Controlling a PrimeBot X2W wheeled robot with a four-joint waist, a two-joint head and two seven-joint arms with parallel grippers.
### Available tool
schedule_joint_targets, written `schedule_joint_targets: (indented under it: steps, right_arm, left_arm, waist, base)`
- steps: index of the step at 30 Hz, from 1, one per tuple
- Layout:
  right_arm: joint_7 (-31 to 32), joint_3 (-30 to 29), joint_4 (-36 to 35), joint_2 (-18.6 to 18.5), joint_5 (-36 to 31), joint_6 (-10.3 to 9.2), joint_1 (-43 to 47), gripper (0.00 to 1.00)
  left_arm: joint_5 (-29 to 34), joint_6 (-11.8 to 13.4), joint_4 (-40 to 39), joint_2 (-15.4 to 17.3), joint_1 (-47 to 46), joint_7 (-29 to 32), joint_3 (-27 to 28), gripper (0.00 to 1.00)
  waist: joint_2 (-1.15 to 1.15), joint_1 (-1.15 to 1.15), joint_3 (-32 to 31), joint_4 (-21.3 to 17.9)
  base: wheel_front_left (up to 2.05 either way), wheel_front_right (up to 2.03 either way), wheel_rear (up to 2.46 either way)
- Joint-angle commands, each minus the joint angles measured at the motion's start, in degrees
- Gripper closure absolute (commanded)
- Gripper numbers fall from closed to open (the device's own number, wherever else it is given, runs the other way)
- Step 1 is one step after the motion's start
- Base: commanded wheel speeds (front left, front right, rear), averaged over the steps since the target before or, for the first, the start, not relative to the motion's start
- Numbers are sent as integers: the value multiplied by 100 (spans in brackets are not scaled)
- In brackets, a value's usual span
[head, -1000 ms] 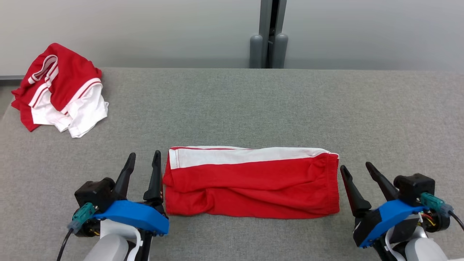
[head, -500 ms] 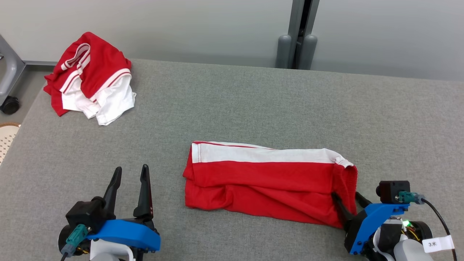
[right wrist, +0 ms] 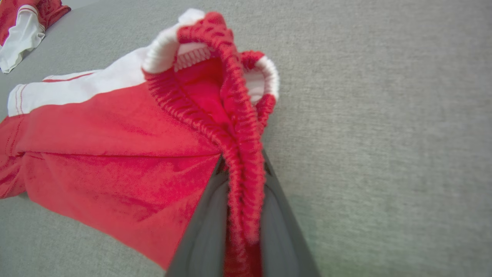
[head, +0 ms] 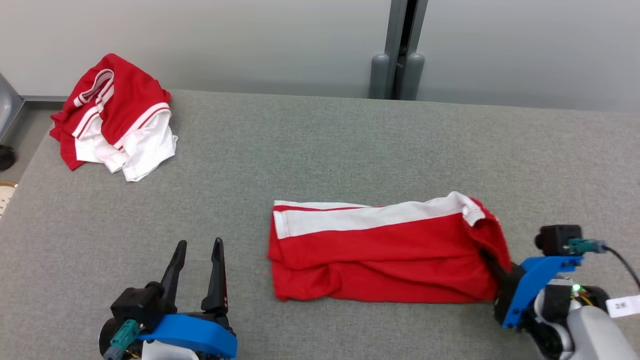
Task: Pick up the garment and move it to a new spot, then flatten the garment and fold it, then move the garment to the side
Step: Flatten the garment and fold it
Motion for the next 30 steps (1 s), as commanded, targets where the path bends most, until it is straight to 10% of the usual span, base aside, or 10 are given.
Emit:
schedule_joint_targets:
  steps: [1,10,30]
  right_arm:
    - [86,-145,-94,-225,107,-1,-10,100]
    - [638,-711,-652,-891,279,-1,475,100]
    - [260,503,-719,456,856,0,-172,100]
  left_arm:
    - [27,-43,13,-25,13,-24,-12,0]
    - [58,-126,76,-141,6,-24,-91,0]
    - [29,-176,192,-190,-116,-14,-203,0]
  waist:
    - [0,0,-41,-43]
    - [0,0,-85,-147]
    - [0,0,-146,141]
  base:
    - [0,0,0]
    - [0,0,0]
    - [0,0,0]
